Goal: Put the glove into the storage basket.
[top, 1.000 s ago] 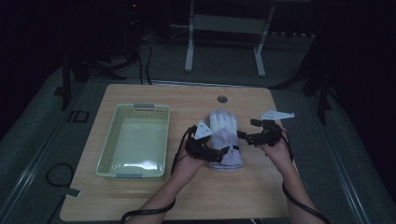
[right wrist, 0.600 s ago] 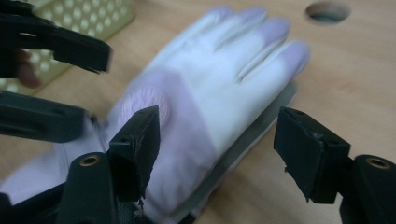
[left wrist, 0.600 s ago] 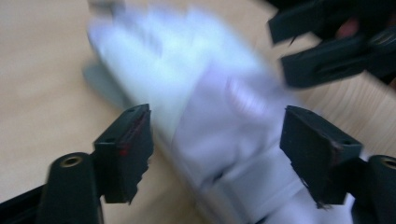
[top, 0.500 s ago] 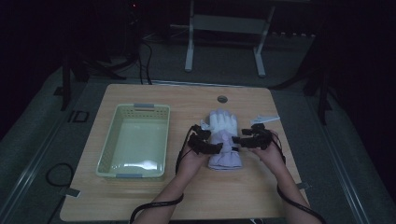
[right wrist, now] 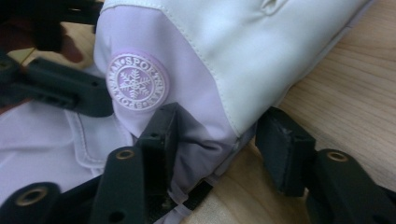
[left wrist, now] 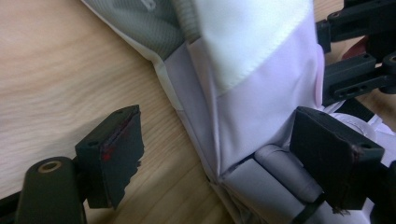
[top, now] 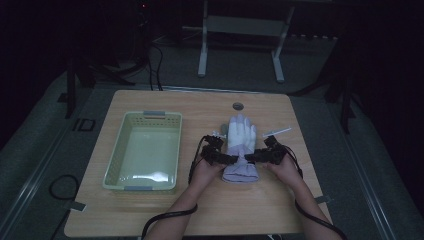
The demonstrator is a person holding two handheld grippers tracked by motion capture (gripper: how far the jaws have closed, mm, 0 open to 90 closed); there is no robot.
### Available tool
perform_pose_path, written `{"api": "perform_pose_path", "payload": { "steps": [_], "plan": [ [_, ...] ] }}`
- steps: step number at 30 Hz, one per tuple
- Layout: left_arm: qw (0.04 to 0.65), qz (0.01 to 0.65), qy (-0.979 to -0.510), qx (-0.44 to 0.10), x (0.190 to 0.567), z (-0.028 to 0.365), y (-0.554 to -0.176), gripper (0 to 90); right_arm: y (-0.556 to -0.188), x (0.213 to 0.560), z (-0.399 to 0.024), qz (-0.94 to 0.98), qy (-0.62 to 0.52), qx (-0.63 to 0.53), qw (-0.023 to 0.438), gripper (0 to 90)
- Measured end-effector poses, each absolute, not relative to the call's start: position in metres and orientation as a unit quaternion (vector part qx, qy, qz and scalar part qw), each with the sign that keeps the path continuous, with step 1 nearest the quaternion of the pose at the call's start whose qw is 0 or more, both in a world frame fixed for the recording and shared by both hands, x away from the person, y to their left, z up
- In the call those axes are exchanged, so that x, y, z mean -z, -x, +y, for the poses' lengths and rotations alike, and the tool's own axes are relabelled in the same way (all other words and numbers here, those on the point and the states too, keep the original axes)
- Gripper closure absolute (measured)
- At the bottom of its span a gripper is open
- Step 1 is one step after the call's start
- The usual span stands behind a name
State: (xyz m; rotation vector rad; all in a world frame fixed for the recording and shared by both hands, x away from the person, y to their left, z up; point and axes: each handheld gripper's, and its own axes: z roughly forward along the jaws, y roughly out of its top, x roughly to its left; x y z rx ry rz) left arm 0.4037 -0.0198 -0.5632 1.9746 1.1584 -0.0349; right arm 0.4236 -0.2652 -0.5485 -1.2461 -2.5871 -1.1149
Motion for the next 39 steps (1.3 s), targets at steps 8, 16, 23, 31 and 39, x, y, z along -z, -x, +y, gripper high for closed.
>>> {"api": "perform_pose_path", "payload": {
  "steps": [8, 16, 23, 31, 39],
  "plan": [
    [0.436, 0.433, -0.787, 0.058, 0.557, -0.019, -0.407, 65.9, -0.412, 0.536, -0.255, -0.848, 0.401, 0.345, -0.021, 80.2],
    [0.433, 0.422, -0.795, 0.054, 0.534, -0.018, -0.402, 72.5, -0.401, 0.521, -0.251, -0.846, 0.397, 0.353, -0.054, 81.0],
    [0.429, 0.406, -0.806, 0.034, 0.498, -0.009, -0.395, 72.9, -0.391, 0.495, -0.247, -0.837, 0.385, 0.384, -0.062, 81.1],
    [0.433, 0.397, -0.809, 0.015, 0.468, 0.006, -0.387, 73.0, -0.384, 0.468, -0.235, -0.834, 0.369, 0.403, -0.077, 81.1],
    [0.436, 0.393, -0.81, -0.001, 0.44, 0.033, -0.379, 73.0, -0.379, 0.441, -0.213, -0.837, 0.344, 0.418, -0.084, 81.1]
  ]
}}
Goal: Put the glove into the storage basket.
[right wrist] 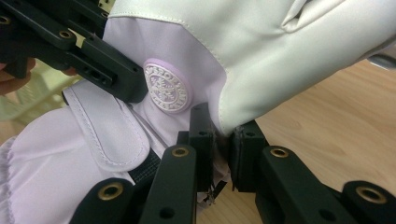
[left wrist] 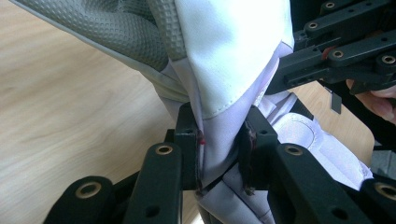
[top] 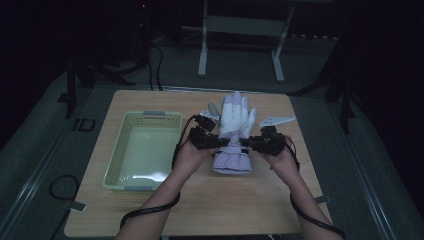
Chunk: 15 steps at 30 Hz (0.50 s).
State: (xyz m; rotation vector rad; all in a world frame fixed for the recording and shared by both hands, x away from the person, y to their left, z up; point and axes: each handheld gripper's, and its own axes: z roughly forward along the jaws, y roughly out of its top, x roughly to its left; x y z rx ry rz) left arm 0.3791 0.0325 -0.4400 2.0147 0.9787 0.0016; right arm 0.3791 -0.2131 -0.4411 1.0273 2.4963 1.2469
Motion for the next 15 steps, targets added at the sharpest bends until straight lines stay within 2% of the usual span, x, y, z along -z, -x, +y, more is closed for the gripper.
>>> {"api": "perform_pose_path", "payload": {
  "steps": [15],
  "plan": [
    [0.427, 0.412, -0.805, -0.016, 0.419, 0.098, -0.365, 73.1, -0.378, 0.421, -0.149, 0.845, -0.311, -0.428, 0.072, 81.1]
  ]
}}
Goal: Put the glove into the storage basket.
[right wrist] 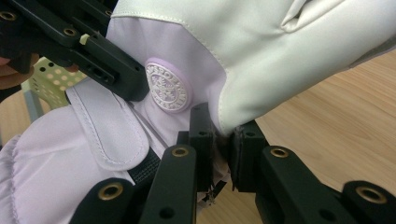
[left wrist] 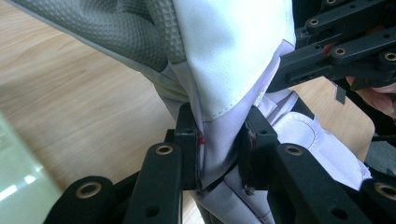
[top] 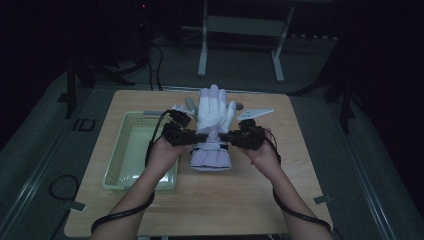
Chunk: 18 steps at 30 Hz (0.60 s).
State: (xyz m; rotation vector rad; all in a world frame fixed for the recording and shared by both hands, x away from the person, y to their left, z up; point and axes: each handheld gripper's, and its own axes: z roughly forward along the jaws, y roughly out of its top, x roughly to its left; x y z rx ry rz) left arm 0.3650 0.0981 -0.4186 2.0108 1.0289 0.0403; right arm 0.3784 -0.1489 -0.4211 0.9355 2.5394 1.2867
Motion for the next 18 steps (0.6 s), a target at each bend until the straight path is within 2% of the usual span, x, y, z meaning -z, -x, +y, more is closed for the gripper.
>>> {"api": "perform_pose_path", "payload": {
  "steps": [6, 18],
  "plan": [
    [0.426, 0.417, -0.803, -0.018, 0.414, 0.118, -0.361, 73.1, -0.378, 0.417, -0.126, 0.847, -0.301, -0.434, 0.065, 81.1],
    [0.409, 0.435, -0.802, -0.034, 0.404, 0.188, -0.348, 73.0, -0.376, 0.413, -0.059, 0.85, -0.279, -0.444, 0.052, 81.1]
  ]
}}
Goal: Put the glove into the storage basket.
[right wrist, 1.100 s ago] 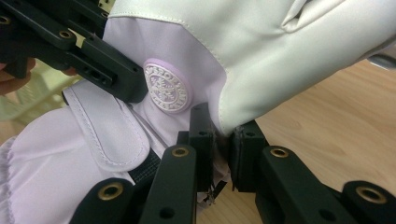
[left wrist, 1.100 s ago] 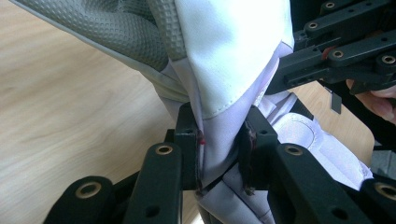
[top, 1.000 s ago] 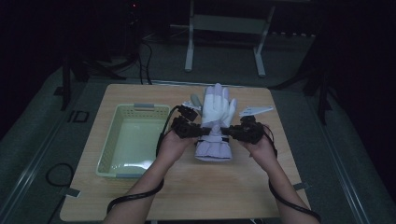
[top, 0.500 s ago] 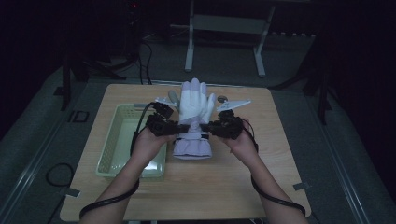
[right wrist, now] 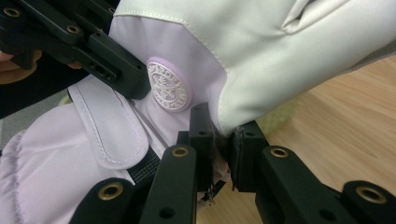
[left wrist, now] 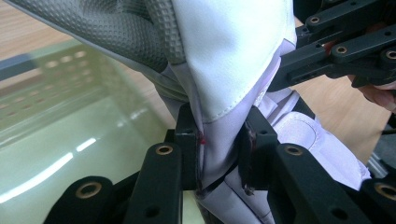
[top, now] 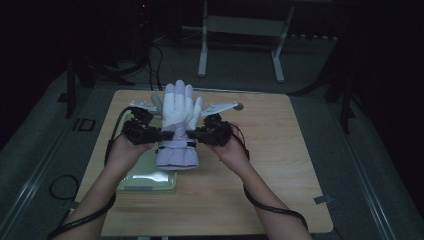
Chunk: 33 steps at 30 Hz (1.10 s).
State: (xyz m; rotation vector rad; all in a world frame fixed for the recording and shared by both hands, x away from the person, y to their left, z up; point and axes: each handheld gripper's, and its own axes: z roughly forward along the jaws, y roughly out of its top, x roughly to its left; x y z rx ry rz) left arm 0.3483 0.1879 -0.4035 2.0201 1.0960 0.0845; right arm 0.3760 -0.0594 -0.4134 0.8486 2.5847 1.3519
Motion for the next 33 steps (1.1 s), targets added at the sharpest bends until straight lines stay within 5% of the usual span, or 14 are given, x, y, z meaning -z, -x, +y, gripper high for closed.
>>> {"api": "perform_pose_path", "payload": {
  "steps": [15, 33],
  "plan": [
    [0.397, 0.443, -0.804, -0.021, 0.437, 0.262, -0.341, 72.8, -0.369, 0.44, 0.015, 0.869, -0.243, -0.429, 0.037, 81.2],
    [0.338, 0.482, -0.808, -0.003, 0.506, 0.268, -0.346, 72.2, -0.37, 0.506, 0.054, 0.906, -0.247, -0.338, 0.054, 81.0]
  ]
}}
